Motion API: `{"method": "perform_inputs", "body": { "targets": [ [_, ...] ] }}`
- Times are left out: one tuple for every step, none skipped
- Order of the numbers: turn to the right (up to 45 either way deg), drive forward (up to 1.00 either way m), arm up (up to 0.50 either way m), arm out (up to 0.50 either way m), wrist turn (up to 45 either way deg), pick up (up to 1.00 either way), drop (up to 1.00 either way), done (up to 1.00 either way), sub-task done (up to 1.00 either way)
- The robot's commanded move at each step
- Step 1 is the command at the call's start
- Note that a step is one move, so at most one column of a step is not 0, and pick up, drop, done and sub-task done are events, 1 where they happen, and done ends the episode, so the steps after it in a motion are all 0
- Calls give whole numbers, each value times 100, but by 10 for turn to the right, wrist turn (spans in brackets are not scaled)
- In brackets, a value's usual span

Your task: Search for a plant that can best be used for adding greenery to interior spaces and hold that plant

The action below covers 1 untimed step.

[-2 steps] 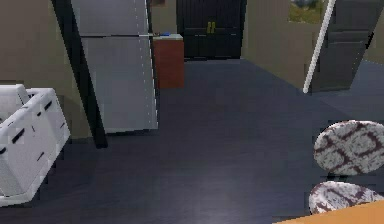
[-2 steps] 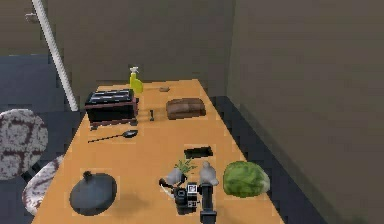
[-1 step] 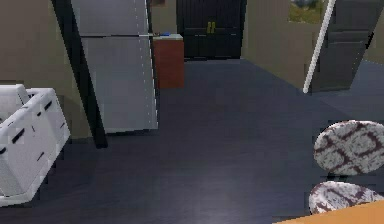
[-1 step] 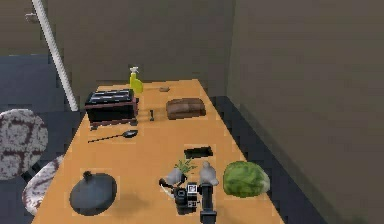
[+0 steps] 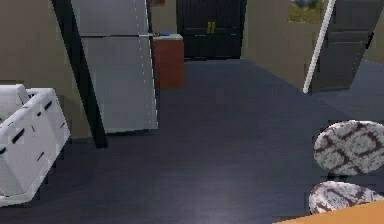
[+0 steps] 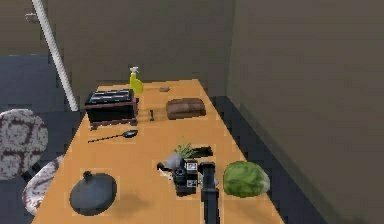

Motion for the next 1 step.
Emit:
{"method": "perform_inputs", "body": {
  "targets": [
    [0, 0, 0, 0, 0, 0, 0, 100, 0]
  ]
}}
